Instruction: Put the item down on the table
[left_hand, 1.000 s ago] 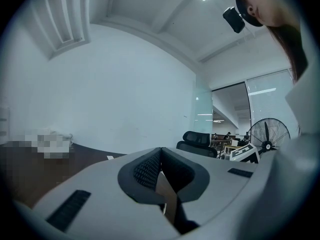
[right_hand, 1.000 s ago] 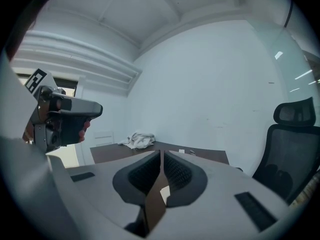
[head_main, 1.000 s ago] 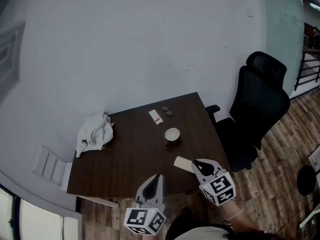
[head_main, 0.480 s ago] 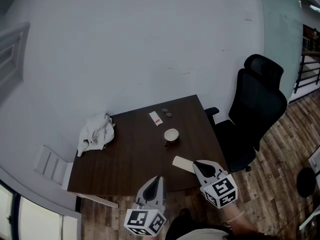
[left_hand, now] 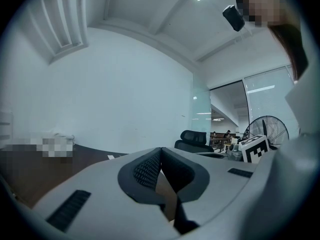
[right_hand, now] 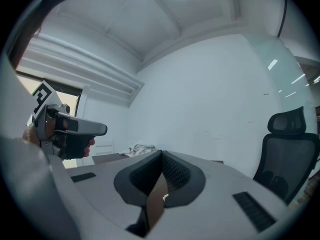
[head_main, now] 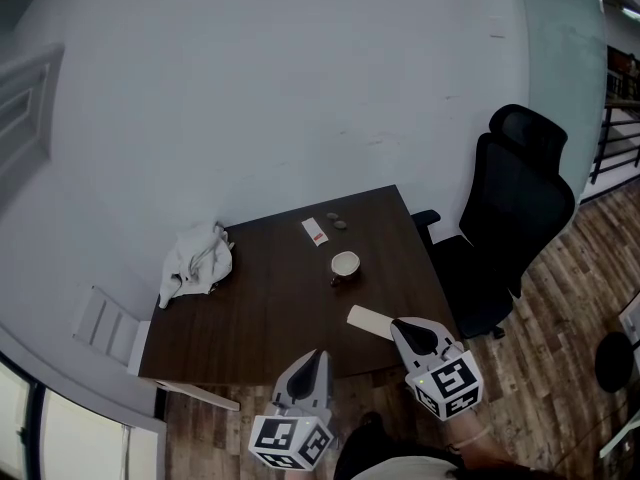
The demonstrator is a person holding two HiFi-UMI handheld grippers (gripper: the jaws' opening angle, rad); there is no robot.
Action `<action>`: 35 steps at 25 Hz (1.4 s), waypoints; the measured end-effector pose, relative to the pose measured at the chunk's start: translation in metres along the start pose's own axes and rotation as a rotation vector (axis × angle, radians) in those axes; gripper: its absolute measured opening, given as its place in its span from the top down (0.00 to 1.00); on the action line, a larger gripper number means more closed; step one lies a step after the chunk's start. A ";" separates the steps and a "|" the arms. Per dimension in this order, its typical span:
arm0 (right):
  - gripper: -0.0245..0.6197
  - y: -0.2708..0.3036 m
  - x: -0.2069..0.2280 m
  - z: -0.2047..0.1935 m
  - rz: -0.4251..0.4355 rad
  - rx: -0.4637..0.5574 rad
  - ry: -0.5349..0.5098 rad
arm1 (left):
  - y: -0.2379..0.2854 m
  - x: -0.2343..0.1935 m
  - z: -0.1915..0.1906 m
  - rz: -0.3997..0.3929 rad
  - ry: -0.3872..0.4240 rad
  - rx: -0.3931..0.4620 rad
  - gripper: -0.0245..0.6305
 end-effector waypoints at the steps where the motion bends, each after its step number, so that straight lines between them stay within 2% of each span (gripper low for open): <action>1: 0.95 -0.002 -0.001 0.001 -0.001 0.004 0.000 | -0.001 0.000 -0.001 -0.002 0.002 0.000 0.93; 17: 0.95 -0.017 -0.008 0.008 -0.047 0.022 -0.018 | -0.011 0.009 -0.002 -0.020 0.001 -0.013 0.93; 35: 0.95 0.012 0.002 0.009 -0.079 0.020 -0.039 | 0.014 -0.007 0.000 -0.049 -0.005 -0.016 0.93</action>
Point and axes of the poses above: the fingertips, and each gripper's own axes: y forward along the fingers, x to its right, z out of its top, the point moved 2 cm from there along -y, backward along the fingers, and after that the axes turned 11 degrees about -z, right-handed, at the moved point
